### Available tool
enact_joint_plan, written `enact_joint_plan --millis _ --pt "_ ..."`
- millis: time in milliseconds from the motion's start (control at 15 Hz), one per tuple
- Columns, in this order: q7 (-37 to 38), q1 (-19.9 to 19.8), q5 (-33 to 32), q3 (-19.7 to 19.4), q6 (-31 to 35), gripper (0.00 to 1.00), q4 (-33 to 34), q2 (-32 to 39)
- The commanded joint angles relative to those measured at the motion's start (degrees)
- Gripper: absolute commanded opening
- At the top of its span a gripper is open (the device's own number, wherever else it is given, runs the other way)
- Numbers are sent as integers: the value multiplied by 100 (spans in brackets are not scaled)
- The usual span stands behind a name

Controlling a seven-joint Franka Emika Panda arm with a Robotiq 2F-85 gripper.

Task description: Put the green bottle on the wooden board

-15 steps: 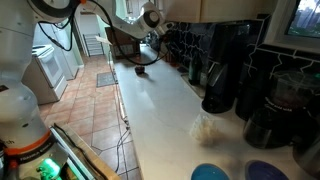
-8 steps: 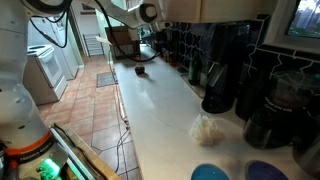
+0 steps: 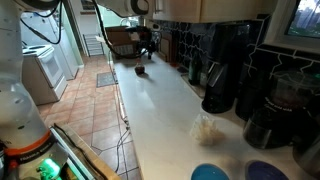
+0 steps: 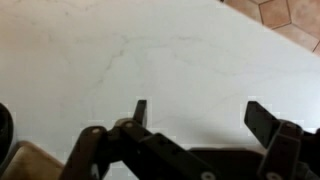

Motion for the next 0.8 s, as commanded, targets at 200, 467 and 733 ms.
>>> enact_joint_plan --millis 200,467,733 --pt "-104 89 1461 517 -1755 100 140 -285" --pt "-334 353 2082 779 -639 100 -477 -885" --pt "-162 427 1944 789 -834 100 -128 -683"
